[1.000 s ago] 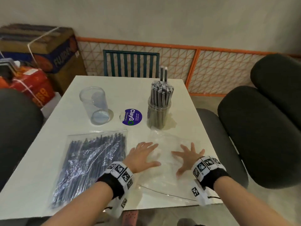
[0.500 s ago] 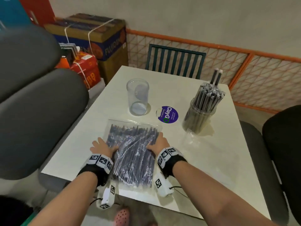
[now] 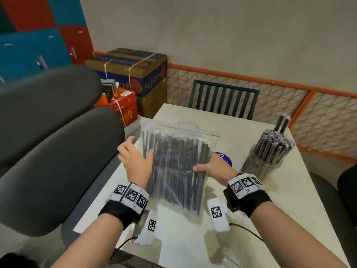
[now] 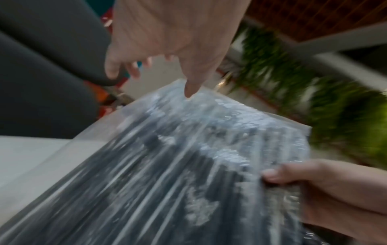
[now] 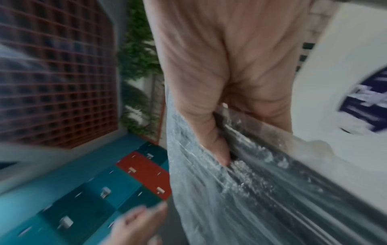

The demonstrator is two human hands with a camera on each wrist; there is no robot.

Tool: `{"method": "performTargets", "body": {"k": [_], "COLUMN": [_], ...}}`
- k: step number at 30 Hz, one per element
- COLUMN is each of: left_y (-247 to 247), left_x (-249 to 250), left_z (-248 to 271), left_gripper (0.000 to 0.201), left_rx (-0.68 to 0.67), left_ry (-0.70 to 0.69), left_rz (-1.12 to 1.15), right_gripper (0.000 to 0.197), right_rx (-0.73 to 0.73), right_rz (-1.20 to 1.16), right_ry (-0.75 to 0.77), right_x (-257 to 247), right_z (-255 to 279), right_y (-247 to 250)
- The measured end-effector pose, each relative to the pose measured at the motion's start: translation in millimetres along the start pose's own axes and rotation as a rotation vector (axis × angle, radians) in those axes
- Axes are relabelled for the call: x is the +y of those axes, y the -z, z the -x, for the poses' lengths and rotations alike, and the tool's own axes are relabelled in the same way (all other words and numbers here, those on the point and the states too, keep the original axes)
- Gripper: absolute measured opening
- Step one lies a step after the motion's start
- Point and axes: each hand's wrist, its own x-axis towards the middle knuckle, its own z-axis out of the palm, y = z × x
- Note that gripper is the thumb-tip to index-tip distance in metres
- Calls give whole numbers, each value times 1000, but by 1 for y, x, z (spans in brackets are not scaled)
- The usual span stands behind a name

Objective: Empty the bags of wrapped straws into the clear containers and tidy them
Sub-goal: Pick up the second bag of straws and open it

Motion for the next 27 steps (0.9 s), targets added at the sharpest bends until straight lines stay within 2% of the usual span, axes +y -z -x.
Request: {"method": "performTargets", "body": {"k": [1,2,3,5,7,11,15,18,22,25,26,27], "left_y": [3,6,8,9,9,4,4,6,7,9,9,10], "left_x": [18,36,53,81,98,96,101,103,96,92,92,92], "left_z": [2,6,10,15,15,12,10,10,12,12,13,14], "left_gripper": [46,33,26,46,56,36,50,35,13,12,14,17], "left_rx": [37,1,-100,-390,-564,-654,-747,-843,-885,-887,-875,-853], "left_ry": [-130,-218,-232,-115,16,113,262,310,294,250,220,182], "left_rz": [9,49,120,284,306,335,364,428,526,614,606,581], "right_gripper": [23,24,25,25,21,21,23,36,32,62,64,58], "right_rx": [16,26,43,88,112,143,163,141,107,-124,-128,-96], "right_rz": [55,103,143,247,350,485,494,483,526,356,312,275], "right_ry": [48,89,116,154,205,235,341,410,353,338,336,353], "right_x": [-8,-12,-15,-21,-20,-10,-7,-6,-8,-23,-31,-40], "right_z": [4,5,8,16,21,23,30,32,30,38,42,47], "right_y": [1,2,1,-4,-11,-17,-18,-20,-15,-6,-2,2]}}
